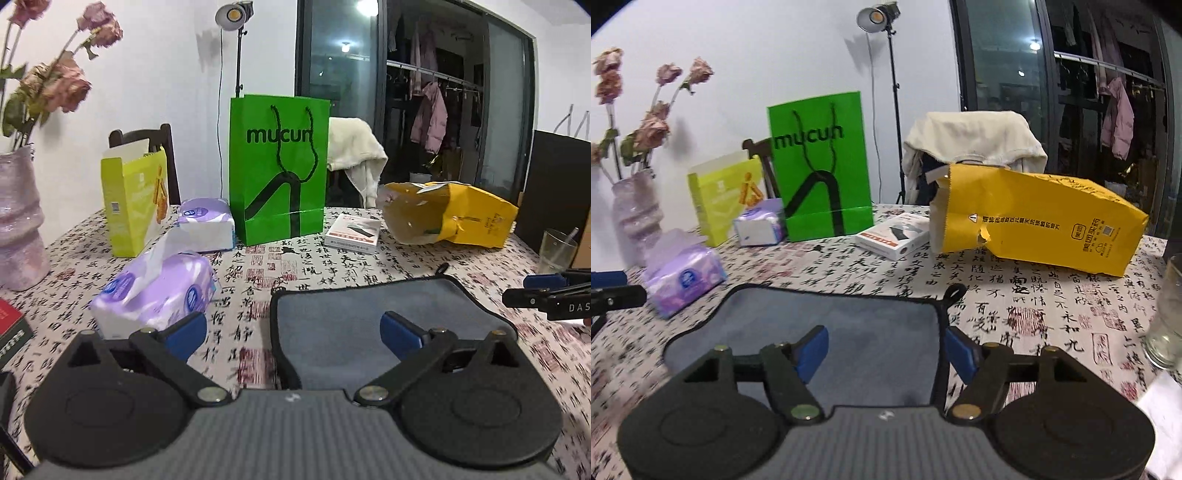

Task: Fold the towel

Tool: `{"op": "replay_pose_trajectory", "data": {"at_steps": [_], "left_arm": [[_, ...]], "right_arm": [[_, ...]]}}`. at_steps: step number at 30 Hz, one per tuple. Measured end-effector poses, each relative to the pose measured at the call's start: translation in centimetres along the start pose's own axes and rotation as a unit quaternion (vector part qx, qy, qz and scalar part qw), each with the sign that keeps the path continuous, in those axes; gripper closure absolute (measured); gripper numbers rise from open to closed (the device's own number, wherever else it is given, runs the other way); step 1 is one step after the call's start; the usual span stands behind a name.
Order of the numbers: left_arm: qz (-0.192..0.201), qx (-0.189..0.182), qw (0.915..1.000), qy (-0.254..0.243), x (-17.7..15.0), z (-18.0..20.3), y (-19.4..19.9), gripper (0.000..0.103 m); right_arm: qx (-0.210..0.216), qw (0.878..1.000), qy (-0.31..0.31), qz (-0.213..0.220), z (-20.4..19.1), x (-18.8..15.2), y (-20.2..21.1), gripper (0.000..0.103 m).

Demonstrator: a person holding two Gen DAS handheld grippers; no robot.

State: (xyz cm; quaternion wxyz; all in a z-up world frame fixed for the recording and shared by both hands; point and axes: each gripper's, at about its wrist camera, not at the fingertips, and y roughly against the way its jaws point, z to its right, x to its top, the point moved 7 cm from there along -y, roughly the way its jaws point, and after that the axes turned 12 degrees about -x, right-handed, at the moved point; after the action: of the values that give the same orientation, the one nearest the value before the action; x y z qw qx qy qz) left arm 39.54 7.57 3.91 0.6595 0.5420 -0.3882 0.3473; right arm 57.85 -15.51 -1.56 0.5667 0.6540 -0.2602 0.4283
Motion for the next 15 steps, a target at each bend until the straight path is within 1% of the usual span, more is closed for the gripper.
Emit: {"op": "replay_pose_trajectory", "data": {"at_steps": [5, 10, 15], "left_arm": [[0.013, 0.001, 0.9999, 0.004, -1.4, 0.7, 2.9, 0.001], [0.029, 0.002, 0.9996, 0.000, -3.2, 1.6, 5.5, 0.000], [0.039, -0.005, 0.9992, -0.002, -5.0, 2.4, 7.5, 0.000]], "right_arm": [[-0.002, 1.000, 0.012, 0.013, -0.6, -1.2, 3.9, 0.027], [-0.004, 0.999, 0.022, 0.027, -1.2, -2.9, 7.4, 0.026], [-0.003, 0.998, 0.030, 0.046, -2.3, -4.6, 10.7, 0.024]]}}
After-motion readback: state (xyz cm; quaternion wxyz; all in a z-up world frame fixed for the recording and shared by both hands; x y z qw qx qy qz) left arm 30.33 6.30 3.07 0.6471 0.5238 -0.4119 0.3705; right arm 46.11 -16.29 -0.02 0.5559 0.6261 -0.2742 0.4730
